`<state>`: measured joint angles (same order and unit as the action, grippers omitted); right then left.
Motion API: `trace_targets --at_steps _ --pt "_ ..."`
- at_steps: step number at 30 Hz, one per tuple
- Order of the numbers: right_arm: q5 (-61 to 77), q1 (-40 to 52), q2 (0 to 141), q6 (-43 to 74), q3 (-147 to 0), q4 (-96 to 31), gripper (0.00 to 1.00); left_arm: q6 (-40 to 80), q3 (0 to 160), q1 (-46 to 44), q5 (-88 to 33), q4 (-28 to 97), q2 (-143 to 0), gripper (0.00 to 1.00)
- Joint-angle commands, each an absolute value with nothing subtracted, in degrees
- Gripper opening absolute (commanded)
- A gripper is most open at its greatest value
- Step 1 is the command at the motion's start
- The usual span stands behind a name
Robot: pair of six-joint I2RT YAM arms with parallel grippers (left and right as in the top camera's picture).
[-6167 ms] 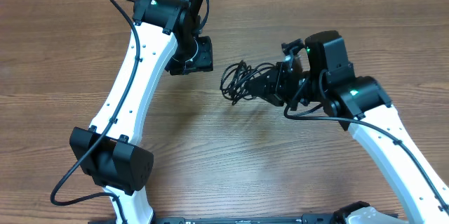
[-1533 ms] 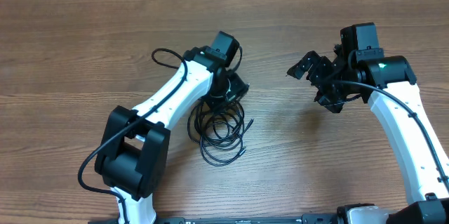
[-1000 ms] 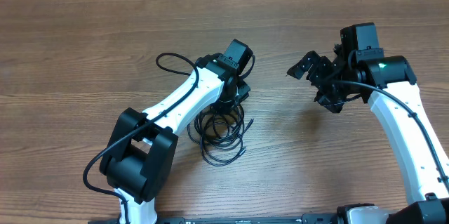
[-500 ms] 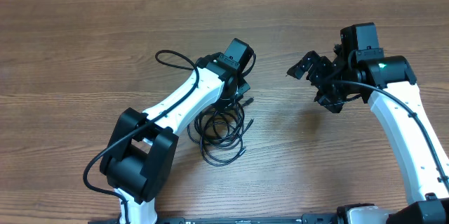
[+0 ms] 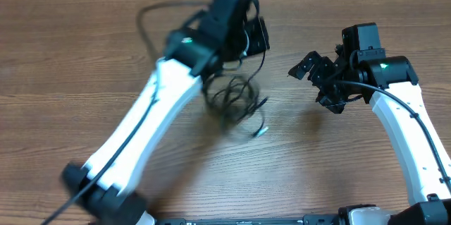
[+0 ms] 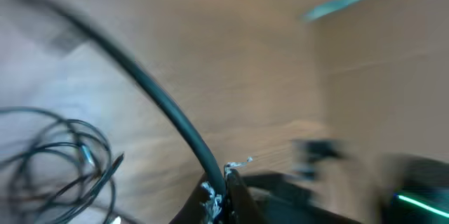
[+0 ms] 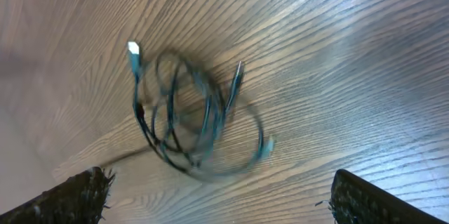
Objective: Untangle cables
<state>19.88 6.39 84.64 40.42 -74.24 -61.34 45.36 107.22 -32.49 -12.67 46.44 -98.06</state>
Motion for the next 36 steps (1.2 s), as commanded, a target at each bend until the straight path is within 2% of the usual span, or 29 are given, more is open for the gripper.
trace_targets --at_steps 1,10,18,28,31,36 --pt "19.1 6.3 84.1 40.0 -75.0 -61.2 1.00 41.5 110.9 -32.2 -13.3 46.2 -93.0 0.04" --pt "19.1 6.3 84.1 40.0 -75.0 -61.2 1.00 41.6 111.7 -31.0 -12.7 42.3 -87.7 0.04" --pt "19.1 6.3 84.1 40.0 -75.0 -61.2 1.00 45.3 114.1 -27.3 -17.0 28.1 -82.4 0.05" --pt "19.1 6.3 84.1 40.0 -75.0 -61.2 1.00 46.3 123.7 -23.9 -14.9 22.2 -81.0 0.04" --pt "19.1 6.3 84.1 40.0 -75.0 -61.2 1.00 45.2 123.7 -23.9 -15.3 24.7 -81.1 0.04" --pt "19.1 6.3 84.1 40.0 -75.0 -61.2 1.00 39.4 123.5 -24.0 -13.4 38.2 -83.8 0.04"
